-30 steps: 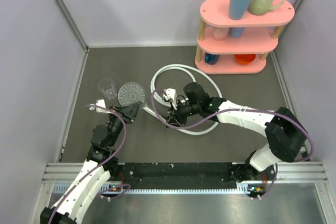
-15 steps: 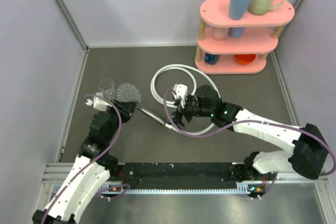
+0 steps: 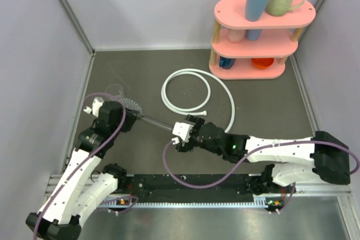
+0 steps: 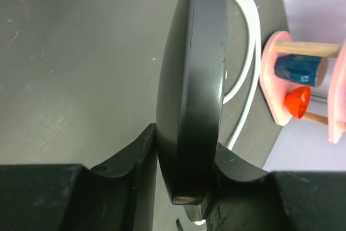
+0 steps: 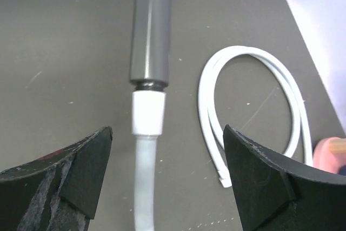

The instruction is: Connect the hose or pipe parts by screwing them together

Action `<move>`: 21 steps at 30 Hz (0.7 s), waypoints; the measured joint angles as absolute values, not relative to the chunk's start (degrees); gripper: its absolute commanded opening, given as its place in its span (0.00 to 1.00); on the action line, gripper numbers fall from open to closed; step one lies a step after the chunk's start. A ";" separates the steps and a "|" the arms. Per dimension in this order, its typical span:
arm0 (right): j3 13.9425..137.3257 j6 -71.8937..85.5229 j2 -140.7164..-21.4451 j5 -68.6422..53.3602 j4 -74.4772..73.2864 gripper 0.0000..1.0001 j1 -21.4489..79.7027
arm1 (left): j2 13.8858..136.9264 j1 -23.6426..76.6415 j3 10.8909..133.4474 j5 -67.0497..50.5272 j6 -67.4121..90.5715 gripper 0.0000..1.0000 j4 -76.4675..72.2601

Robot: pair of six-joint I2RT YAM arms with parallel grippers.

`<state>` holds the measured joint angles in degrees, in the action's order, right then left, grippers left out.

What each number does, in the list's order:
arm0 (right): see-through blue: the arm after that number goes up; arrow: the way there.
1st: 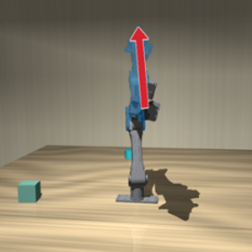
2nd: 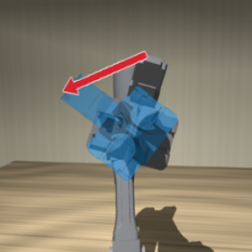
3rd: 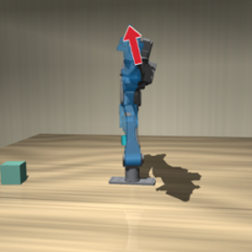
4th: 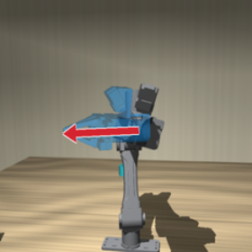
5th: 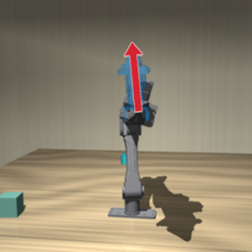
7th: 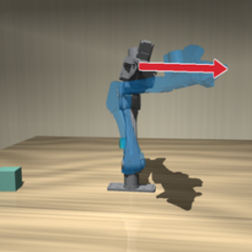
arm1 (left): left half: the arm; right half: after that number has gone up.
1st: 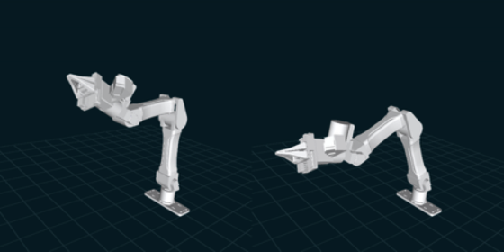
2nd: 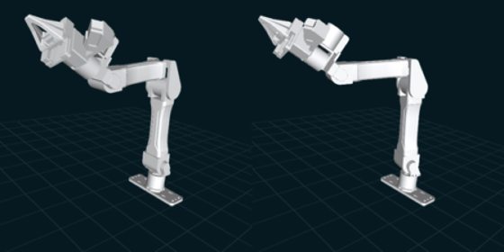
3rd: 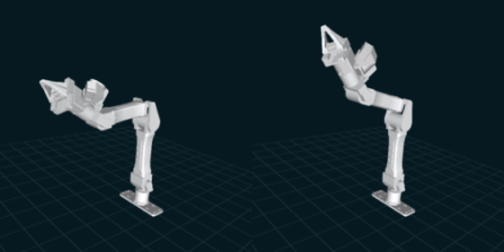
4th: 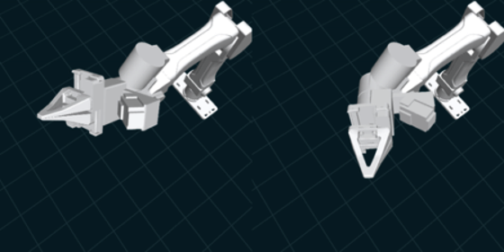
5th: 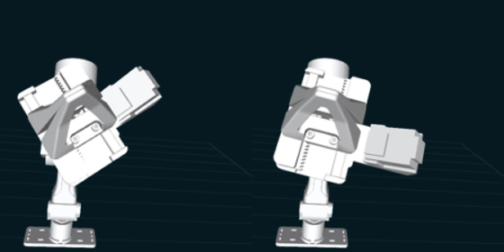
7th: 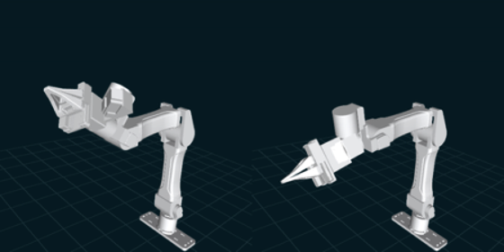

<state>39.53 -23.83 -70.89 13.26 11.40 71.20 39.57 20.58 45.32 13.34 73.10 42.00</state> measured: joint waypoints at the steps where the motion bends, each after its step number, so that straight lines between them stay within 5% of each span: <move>1: 39.55 -24.62 -71.81 14.74 12.49 0.76 71.83 | 39.77 20.58 45.34 13.23 73.80 0.00 42.98; 3: 40.27 -26.61 -74.28 17.74 13.98 0.70 72.93 | 39.88 20.58 45.34 13.02 75.02 0.00 45.10; 6: 41.45 -30.04 -78.37 23.22 16.86 0.46 74.63 | 39.86 20.58 45.34 12.99 76.49 0.00 46.72; 7: 41.56 -31.24 -79.40 24.36 17.82 0.29 75.13 | 39.86 20.56 45.34 12.99 76.79 0.00 46.87; 12: 41.74 -34.24 -82.56 28.03 20.18 0.00 76.88 | 39.35 20.51 45.43 12.88 78.04 0.00 46.81; 17: 42.35 -31.35 -82.30 25.45 19.20 0.00 75.42 | 35.03 20.23 41.52 12.03 76.18 0.00 42.19; 21: 42.44 -22.92 -80.40 12.40 14.39 0.00 68.60 | 27.97 19.77 30.52 9.58 73.03 0.00 29.58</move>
